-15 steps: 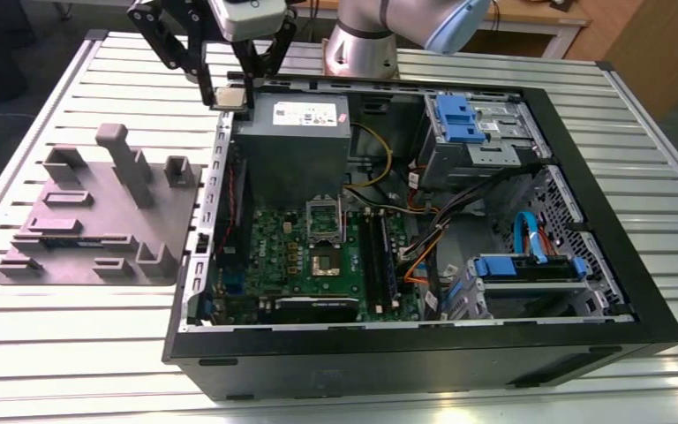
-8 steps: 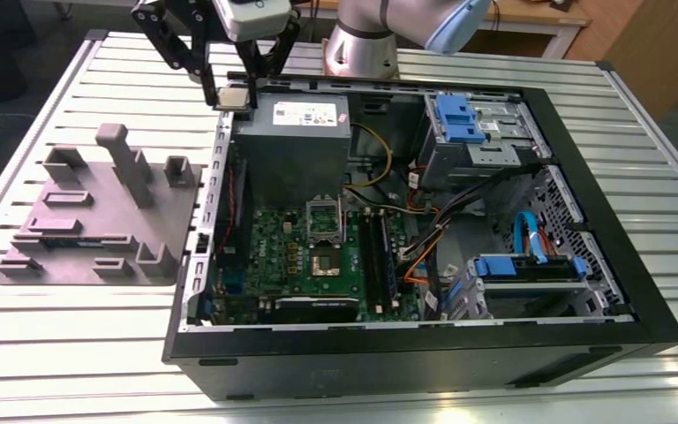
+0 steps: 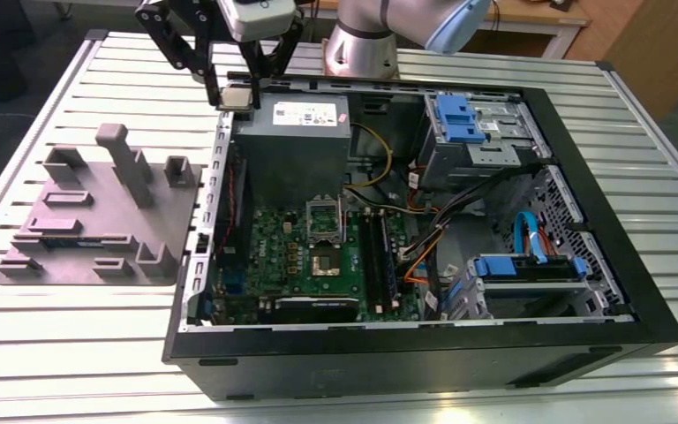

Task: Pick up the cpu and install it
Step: 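Pick up the cpu and move it towards the insertion slot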

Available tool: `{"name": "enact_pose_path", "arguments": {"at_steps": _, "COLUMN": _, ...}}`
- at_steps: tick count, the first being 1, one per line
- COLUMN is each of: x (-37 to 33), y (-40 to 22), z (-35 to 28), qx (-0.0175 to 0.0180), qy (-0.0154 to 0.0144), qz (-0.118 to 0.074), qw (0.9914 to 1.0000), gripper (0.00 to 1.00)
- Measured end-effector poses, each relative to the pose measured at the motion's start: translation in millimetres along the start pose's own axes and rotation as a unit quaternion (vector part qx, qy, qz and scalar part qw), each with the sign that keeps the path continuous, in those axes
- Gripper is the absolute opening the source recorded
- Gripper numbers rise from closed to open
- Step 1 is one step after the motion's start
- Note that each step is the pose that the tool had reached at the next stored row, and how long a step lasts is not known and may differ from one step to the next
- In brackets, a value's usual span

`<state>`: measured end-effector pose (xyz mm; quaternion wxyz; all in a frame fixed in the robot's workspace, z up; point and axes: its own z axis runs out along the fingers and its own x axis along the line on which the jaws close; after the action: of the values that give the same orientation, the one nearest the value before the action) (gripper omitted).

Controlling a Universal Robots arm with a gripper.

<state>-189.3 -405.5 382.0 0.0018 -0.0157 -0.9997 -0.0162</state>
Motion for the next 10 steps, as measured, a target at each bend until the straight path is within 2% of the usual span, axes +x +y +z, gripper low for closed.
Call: {"name": "enact_pose_path", "arguments": {"at_steps": 10, "x": -3.8, "y": 0.1, "z": 0.0, "qx": 0.0, "qy": 0.0, "qz": 0.0, "qw": 1.0, "gripper": 0.47}}
